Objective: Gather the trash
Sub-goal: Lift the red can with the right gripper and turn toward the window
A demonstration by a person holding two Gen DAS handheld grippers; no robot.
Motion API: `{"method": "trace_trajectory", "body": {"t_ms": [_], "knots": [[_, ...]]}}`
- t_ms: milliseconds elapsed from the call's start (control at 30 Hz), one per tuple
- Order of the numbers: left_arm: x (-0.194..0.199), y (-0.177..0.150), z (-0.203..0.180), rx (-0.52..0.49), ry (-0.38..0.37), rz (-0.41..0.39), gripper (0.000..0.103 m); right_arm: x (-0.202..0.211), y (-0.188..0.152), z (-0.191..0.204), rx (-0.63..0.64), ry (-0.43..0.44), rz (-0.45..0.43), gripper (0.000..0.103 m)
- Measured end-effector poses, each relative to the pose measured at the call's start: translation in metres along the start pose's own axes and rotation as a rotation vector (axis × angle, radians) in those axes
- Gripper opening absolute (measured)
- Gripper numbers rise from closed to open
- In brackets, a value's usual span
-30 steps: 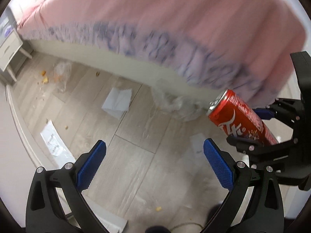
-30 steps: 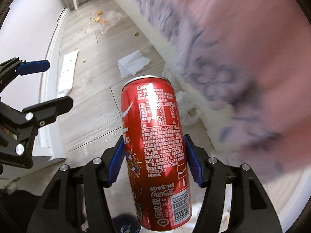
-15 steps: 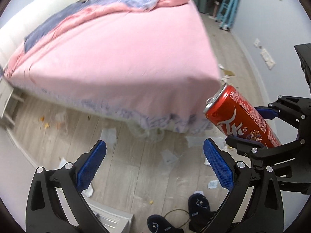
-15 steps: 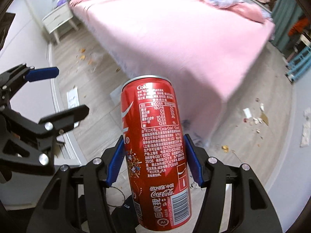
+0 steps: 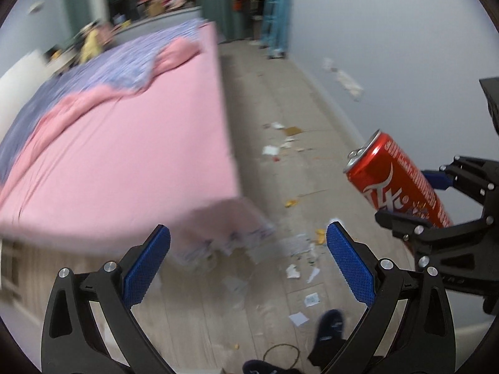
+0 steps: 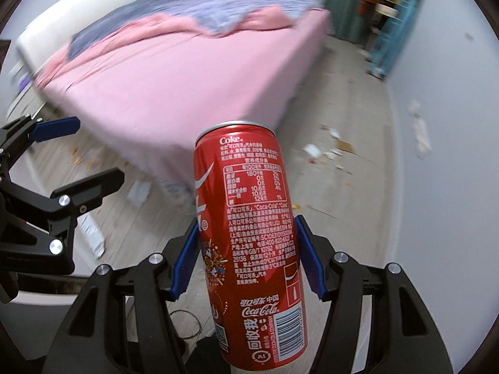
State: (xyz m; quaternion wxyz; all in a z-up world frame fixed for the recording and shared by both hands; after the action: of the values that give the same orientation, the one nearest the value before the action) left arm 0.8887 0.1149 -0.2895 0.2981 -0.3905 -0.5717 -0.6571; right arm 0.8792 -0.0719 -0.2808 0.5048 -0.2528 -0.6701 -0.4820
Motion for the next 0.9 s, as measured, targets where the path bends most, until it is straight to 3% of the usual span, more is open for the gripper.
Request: {"method": "trace_trajectory", "body": {"t_ms": [200,367,667,900], "knots": [[0.003,0.052,-0.082,-0.145,-0.072,-0.04,0.097,0.025,-0.013,-0.079,-0.145,-0.063,-0.017,0.056],[0.0,0.087,-0.138,-0.199,-0.091,-0.054,0.097,0.035,-0.022,-0.137,-0.221,-0.077,-0.032,0.056],[-0.008,0.136,-0.219,-0.178,-0.057,-0.024,0.097,0.059,-0.033,-0.234,-0.305,-0.087,-0.054,0.056],[-0.005,0.193,-0.271,-0.15,-0.075,-0.038,0.097,0.09,-0.015,-0.298,-0.359,-0.139,-0.105,0.056]]}}
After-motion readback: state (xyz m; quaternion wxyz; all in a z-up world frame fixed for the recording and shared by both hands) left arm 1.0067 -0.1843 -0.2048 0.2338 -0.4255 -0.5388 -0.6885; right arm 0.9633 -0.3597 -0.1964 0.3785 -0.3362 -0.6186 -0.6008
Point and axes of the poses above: each gripper's, at about its wrist camera, not at the fingertips, and x roughly against the way its jaws point, z to its left, y to its top, the point moved 8 cm from there along -x, roughly the way its jaws point, and after that the axes turned 5 degrees about z, right-handed, at the moved point
